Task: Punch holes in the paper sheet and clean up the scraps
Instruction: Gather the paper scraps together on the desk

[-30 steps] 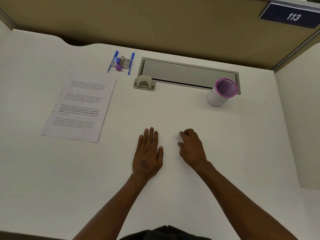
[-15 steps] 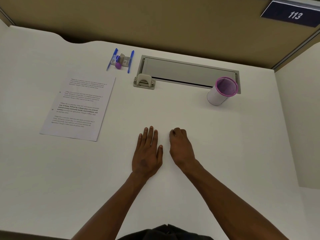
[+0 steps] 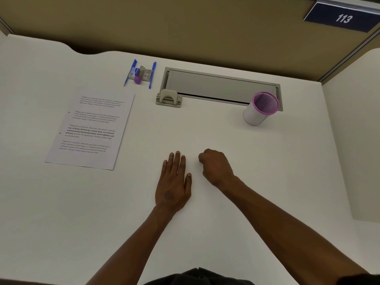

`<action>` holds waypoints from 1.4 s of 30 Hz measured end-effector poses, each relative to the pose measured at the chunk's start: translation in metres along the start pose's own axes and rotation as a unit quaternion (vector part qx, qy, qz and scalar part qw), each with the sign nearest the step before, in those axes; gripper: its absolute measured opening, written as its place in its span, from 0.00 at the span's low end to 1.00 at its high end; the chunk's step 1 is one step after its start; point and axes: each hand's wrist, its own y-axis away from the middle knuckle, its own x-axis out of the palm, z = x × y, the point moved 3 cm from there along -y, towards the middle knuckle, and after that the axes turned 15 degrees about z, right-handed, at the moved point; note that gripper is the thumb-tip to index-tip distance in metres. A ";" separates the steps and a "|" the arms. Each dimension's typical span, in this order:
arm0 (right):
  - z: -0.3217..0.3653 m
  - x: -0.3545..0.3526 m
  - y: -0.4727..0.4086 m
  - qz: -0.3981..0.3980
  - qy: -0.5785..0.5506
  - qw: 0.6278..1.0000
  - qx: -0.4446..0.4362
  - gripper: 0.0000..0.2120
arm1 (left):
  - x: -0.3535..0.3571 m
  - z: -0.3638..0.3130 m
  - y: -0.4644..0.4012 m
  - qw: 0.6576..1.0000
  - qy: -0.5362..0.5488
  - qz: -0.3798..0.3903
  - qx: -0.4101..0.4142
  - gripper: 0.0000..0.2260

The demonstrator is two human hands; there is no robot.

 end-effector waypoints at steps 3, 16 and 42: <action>0.007 0.007 -0.001 0.009 0.005 0.999 0.031 0.07 | 0.000 0.000 0.000 1.000 0.002 -0.002 -0.002 0.27; -0.043 -0.007 0.030 -0.071 -0.909 0.388 0.136 0.05 | -0.001 0.001 0.001 1.000 -0.006 0.010 -0.007 0.27; -0.198 -0.178 -0.028 -0.196 -0.135 0.953 0.190 0.10 | -0.002 0.000 0.000 1.000 -0.010 -0.003 -0.001 0.27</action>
